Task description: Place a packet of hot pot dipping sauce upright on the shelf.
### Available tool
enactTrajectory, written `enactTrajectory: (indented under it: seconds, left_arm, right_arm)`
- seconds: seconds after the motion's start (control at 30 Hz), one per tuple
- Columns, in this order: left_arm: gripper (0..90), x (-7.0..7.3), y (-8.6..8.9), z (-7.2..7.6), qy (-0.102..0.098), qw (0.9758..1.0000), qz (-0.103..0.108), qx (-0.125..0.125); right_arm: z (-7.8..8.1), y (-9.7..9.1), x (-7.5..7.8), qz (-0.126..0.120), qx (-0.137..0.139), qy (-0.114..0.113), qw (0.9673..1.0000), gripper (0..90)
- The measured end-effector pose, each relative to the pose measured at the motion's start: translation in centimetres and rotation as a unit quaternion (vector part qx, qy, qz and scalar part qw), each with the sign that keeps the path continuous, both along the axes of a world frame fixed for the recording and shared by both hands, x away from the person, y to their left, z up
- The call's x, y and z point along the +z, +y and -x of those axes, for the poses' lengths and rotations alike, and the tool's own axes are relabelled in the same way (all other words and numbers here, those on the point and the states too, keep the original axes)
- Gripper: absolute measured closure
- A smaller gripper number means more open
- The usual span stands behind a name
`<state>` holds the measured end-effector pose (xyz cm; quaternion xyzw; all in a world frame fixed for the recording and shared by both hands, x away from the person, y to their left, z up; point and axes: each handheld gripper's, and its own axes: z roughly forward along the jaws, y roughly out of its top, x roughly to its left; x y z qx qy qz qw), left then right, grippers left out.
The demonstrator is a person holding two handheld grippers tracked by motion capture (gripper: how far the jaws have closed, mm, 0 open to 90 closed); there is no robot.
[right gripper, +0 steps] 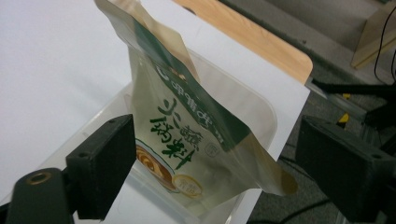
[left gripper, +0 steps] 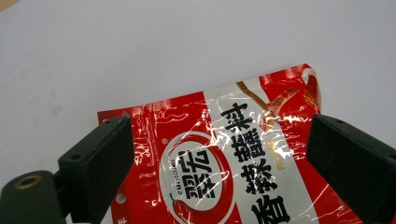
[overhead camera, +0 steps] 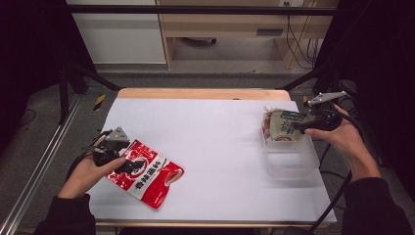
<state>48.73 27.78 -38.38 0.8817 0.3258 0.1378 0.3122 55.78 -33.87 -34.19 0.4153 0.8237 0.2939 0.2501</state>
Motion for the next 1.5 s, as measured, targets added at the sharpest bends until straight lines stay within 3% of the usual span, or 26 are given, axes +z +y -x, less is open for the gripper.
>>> enactTrajectory:
  seconds: [0.03,0.27,0.43,0.7,0.8,0.83,0.87,0.93,1.0,1.03,1.17,1.2,1.37,1.5]
  left_arm:
    - [8.0,0.0,0.0,0.0,-0.001,1.0,0.002,-0.001]
    - [7.3,0.3,0.0,0.3,-0.007,1.0,0.0,-0.004]
    - [7.4,0.1,0.1,0.3,-0.008,0.9999,-0.006,0.004]
    - [7.4,0.4,0.6,0.4,-0.015,0.9998,-0.005,0.011]
    - [7.8,0.5,1.1,0.5,-0.021,0.9995,-0.002,0.022]
    - [8.1,0.5,1.2,0.5,-0.024,0.9994,-0.001,0.026]
    - [8.1,0.5,1.3,0.6,-0.027,0.9991,-0.002,0.031]
    - [8.2,0.4,1.6,0.7,-0.031,0.9988,-0.002,0.038]
    - [8.2,0.2,1.9,0.8,-0.033,0.9985,0.002,0.044]
    - [8.1,0.0,2.1,0.8,-0.036,0.998,0.001,0.051]
    - [7.9,-0.5,2.5,0.9,-0.038,0.9977,-0.001,0.056]
    - [7.8,-0.7,2.8,1.0,-0.039,0.9971,-0.005,0.065]
    - [7.6,-1.2,3.4,1.4,-0.042,0.996,-0.004,0.078]
    - [7.3,-1.6,4.0,1.8,-0.046,0.9951,-0.001,0.088]
  right_arm:
    - [0.3,0.0,0.4,-0.006,0.007,-0.017,0.9998,11.5]
    - [1.6,0.5,2.3,-0.006,0.015,-0.051,0.9986,9.2]
    - [3.5,2.6,4.3,-0.013,0.025,-0.095,0.9951,11.3]
    - [4.6,5.0,5.2,-0.007,0.044,-0.114,0.9925,11.4]
    - [5.4,6.6,5.4,-0.012,0.066,-0.12,0.9905,11.9]
    - [6.0,7.9,5.5,-0.015,0.082,-0.124,0.9887,12.6]
    - [6.0,7.9,5.5,-0.015,0.082,-0.124,0.9887,12.6]
    - [7.1,10.3,5.1,-0.023,0.104,-0.123,0.9866,14.0]
    - [7.3,11.1,4.9,-0.022,0.112,-0.121,0.986,14.2]
    - [7.9,12.6,4.5,-0.026,0.128,-0.117,0.9845,14.6]
    - [8.3,14.8,3.3,-0.027,0.144,-0.102,0.9839,13.9]
    - [8.6,16.3,2.5,-0.028,0.151,-0.097,0.9833,14.9]
    - [8.9,18.9,0.7,-0.038,0.161,-0.084,0.9826,15.6]
    - [9.3,21.9,-1.8,-0.035,0.174,-0.065,0.9819,16.4]
